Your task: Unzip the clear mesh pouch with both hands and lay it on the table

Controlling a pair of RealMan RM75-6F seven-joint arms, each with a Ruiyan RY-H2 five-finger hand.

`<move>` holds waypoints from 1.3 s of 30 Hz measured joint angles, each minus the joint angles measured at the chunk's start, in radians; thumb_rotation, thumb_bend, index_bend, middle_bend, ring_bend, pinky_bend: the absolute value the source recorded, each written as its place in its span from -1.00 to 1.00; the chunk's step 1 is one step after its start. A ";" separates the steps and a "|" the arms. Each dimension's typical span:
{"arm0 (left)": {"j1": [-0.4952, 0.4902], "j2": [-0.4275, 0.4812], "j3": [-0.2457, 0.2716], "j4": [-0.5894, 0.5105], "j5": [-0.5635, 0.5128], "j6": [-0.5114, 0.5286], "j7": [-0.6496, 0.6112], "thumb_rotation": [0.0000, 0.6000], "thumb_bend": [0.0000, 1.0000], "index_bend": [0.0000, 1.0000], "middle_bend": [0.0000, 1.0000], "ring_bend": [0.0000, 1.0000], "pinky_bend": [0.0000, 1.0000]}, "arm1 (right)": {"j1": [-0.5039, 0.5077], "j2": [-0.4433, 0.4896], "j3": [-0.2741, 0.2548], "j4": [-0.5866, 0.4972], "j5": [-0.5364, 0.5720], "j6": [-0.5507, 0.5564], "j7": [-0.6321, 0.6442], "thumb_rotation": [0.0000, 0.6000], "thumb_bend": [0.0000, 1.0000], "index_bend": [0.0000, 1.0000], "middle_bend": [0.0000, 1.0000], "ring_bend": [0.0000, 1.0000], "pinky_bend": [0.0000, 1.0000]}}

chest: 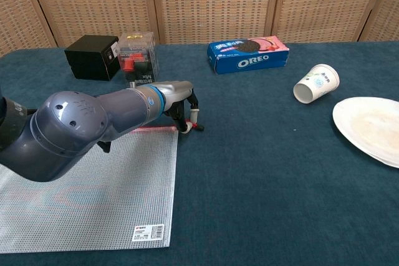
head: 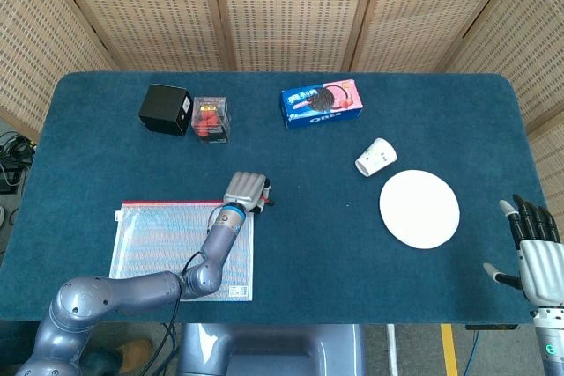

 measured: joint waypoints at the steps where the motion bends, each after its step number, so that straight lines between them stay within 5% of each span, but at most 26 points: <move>1: 0.001 0.003 -0.001 -0.005 0.004 0.003 -0.003 1.00 0.03 0.31 1.00 0.95 1.00 | 0.000 0.001 0.000 0.000 0.000 0.000 0.001 1.00 -1.00 -1.00 -1.00 -1.00 -1.00; 18: 0.096 0.176 -0.014 -0.309 0.115 0.055 -0.141 1.00 0.04 0.48 1.00 0.95 1.00 | 0.017 -0.002 -0.002 0.004 -0.012 -0.020 0.002 1.00 -1.00 -1.00 -1.00 -1.00 -1.00; 21: 0.116 0.215 -0.017 -0.359 0.148 0.063 -0.179 1.00 0.04 0.49 1.00 0.95 1.00 | 0.038 0.000 0.011 0.004 -0.003 -0.042 -0.016 1.00 -1.00 -1.00 -0.68 -0.74 -1.00; 23: 0.125 0.237 -0.019 -0.389 0.176 0.066 -0.202 1.00 0.04 0.50 1.00 0.95 1.00 | 0.060 0.007 0.023 -0.007 0.005 -0.070 -0.023 1.00 -1.00 -1.00 -0.30 -0.34 -0.82; 25: 0.133 0.255 -0.021 -0.413 0.202 0.068 -0.223 1.00 0.04 0.51 1.00 0.95 1.00 | 0.083 0.018 0.034 -0.023 0.011 -0.103 -0.022 1.00 -1.00 -0.99 -0.01 0.02 -0.22; 28: 0.146 0.275 -0.028 -0.447 0.238 0.066 -0.269 1.00 0.04 0.52 1.00 0.95 1.00 | 0.128 0.039 0.050 -0.053 0.023 -0.179 0.011 1.00 -1.00 -0.89 0.27 0.32 0.48; 30: 0.154 0.288 -0.033 -0.465 0.257 0.060 -0.306 1.00 0.04 0.52 1.00 0.95 1.00 | 0.161 0.050 0.062 -0.070 0.032 -0.234 0.065 1.00 -1.00 -0.83 0.38 0.45 0.70; 39: 0.177 0.326 -0.050 -0.529 0.345 0.041 -0.423 1.00 0.04 0.52 1.00 0.95 1.00 | 0.342 0.073 0.128 -0.147 0.160 -0.581 0.366 1.00 -1.00 -0.63 0.56 0.64 0.96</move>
